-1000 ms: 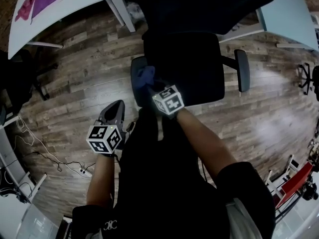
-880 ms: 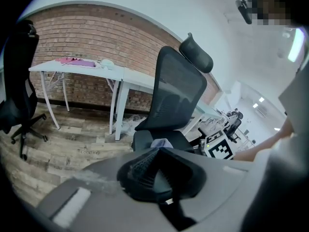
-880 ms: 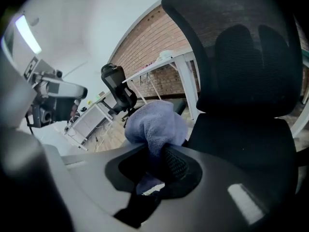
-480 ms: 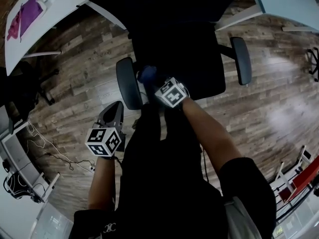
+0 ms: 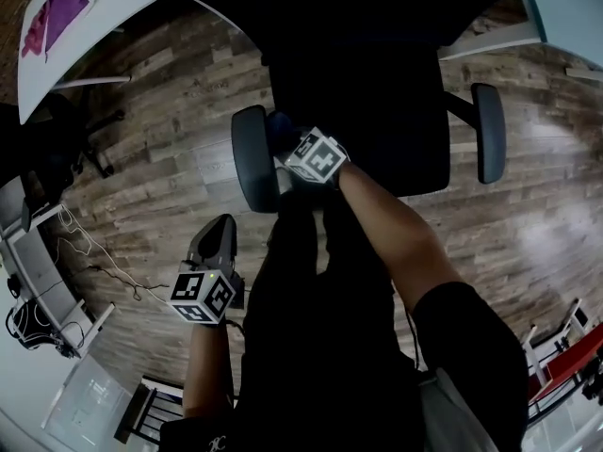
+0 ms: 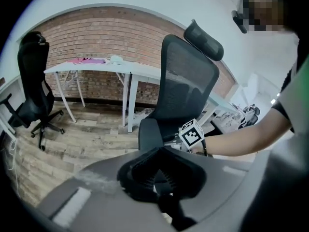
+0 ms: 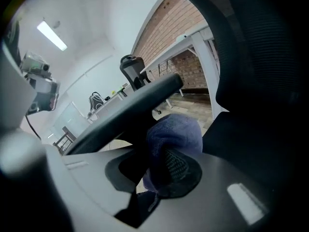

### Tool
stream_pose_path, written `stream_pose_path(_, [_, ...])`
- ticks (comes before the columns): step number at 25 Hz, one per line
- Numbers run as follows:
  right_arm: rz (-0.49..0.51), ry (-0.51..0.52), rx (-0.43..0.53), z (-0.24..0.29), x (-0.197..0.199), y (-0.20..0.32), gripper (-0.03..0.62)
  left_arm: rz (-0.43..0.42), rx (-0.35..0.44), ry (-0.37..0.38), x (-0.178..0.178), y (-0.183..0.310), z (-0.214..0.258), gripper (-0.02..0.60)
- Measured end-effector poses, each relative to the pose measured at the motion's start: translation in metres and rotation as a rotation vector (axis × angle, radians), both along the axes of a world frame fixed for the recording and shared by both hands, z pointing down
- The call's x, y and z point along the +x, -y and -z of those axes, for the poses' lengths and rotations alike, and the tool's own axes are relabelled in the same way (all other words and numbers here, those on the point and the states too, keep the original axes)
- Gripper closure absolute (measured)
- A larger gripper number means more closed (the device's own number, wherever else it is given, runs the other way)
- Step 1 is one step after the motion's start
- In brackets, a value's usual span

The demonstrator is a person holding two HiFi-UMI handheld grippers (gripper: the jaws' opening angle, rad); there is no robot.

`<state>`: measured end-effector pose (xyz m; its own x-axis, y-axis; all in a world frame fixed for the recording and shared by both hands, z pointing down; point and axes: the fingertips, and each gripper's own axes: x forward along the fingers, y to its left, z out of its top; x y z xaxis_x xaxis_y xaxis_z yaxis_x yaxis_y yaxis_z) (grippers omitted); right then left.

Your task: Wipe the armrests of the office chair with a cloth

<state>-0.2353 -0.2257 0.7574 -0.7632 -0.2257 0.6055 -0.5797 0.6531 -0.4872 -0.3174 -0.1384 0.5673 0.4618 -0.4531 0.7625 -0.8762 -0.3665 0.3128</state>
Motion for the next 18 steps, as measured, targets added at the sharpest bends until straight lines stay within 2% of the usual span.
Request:
stream_pose_path(4, [-0.011, -0.039, -0.024, -0.026, 0.002, 0.015, 0.533, 0.047, -0.020, 0.004, -0.011, -0.005, -0.012, 0.577])
stream_pose_path(9, [-0.037, -0.136, -0.066, -0.061, 0.003, 0.029, 0.533, 0.064, -0.030, -0.001, -0.014, -0.009, -0.023, 0.577])
stream_pose_path(14, [-0.148, -0.111, -0.187, -0.082, 0.009, 0.033, 0.534, 0.081, -0.034, -0.004, -0.022, -0.012, -0.027, 0.577])
stream_pose_path(18, [-0.177, -0.084, -0.228, -0.073, 0.006, 0.029, 0.534, 0.092, -0.034, -0.022, -0.031, -0.012, -0.024, 0.577])
